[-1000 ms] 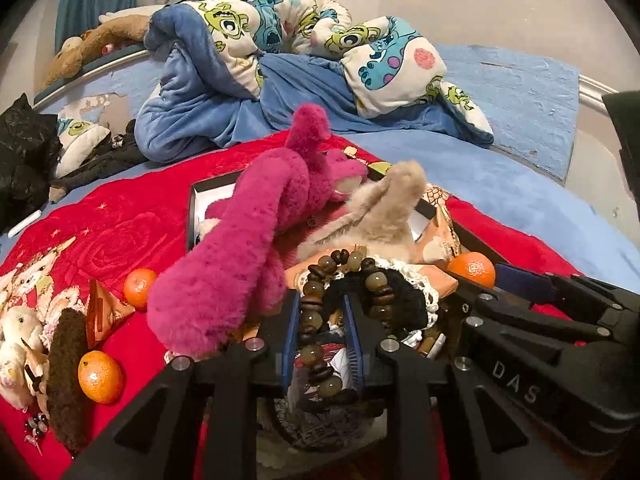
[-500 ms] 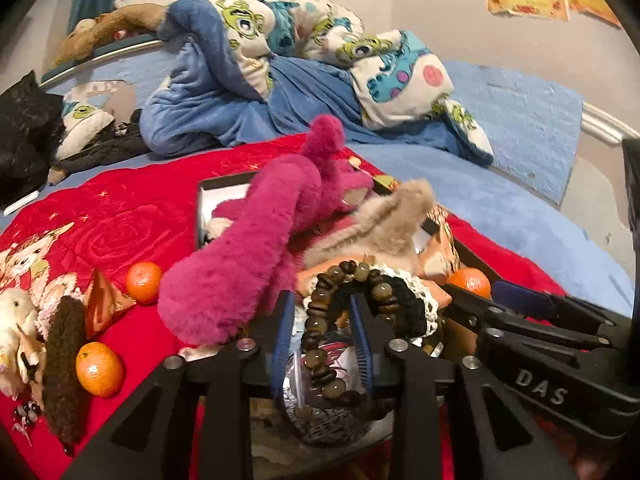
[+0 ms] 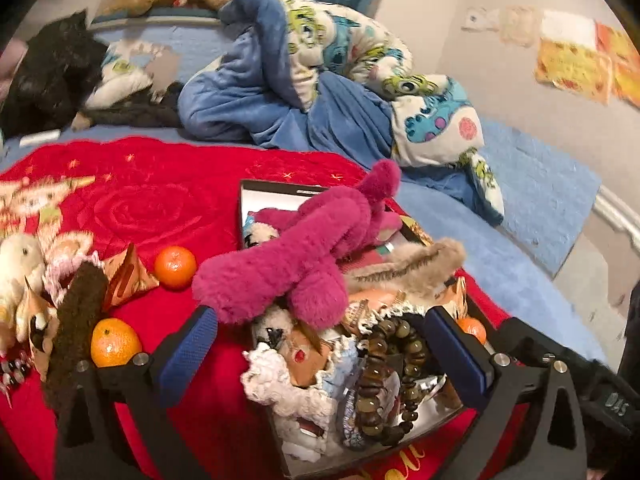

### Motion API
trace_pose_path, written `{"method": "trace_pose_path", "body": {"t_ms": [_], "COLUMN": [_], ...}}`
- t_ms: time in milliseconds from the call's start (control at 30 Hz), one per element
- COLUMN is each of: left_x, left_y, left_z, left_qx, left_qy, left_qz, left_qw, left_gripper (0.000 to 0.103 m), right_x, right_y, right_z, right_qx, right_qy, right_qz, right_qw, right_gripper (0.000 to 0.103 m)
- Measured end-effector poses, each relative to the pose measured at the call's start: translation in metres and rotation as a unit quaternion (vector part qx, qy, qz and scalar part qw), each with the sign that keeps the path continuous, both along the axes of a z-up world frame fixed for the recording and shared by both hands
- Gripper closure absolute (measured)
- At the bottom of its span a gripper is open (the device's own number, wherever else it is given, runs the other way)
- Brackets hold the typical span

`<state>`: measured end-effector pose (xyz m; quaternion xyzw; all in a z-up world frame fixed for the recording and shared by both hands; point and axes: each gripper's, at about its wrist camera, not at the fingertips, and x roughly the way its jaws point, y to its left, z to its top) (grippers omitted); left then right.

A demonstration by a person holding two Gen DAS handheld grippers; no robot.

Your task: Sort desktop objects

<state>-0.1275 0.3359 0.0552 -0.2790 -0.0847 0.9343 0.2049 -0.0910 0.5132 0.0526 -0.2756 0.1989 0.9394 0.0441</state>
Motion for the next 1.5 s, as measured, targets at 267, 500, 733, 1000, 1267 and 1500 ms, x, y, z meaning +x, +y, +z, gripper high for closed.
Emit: {"method": "trace_pose_path", "body": {"t_ms": [267, 500, 733, 1000, 1267, 1500], "left_x": [0.002, 0.0, 0.008, 0.052, 0.108, 0.141], "left_y": [0.005, 0.004, 0.006, -0.038, -0.149, -0.252], "left_z": [-0.002, 0.0, 0.02, 0.067, 0.102, 0.097], "left_qx": [-0.03, -0.027, -0.031, -0.07, -0.095, -0.105], "left_qy": [-0.002, -0.002, 0.011, 0.067, 0.105, 0.103], "left_qz": [0.0, 0.005, -0.006, -0.005, 0.041, 0.119], "left_qw": [0.9995, 0.9996, 0.9995, 0.9953, 0.9891, 0.982], "left_gripper": [0.0, 0.0, 0.0, 0.0, 0.0, 0.0], "right_x": [0.0, 0.002, 0.012, 0.044, 0.069, 0.089], "right_y": [0.012, 0.011, 0.006, -0.018, -0.098, -0.181], "right_z": [-0.007, -0.004, 0.008, 0.056, 0.09, 0.105], "right_qx": [-0.004, 0.003, 0.028, 0.05, 0.099, 0.156], "right_qy": [-0.015, -0.011, -0.002, 0.071, 0.108, 0.145], "right_qz": [-0.014, -0.01, -0.023, -0.027, 0.011, 0.046], "right_qw": [1.0, 1.0, 0.999, 0.996, 0.989, 0.976], "right_gripper": [0.0, 0.0, 0.0, 0.0, 0.0, 0.0]}}
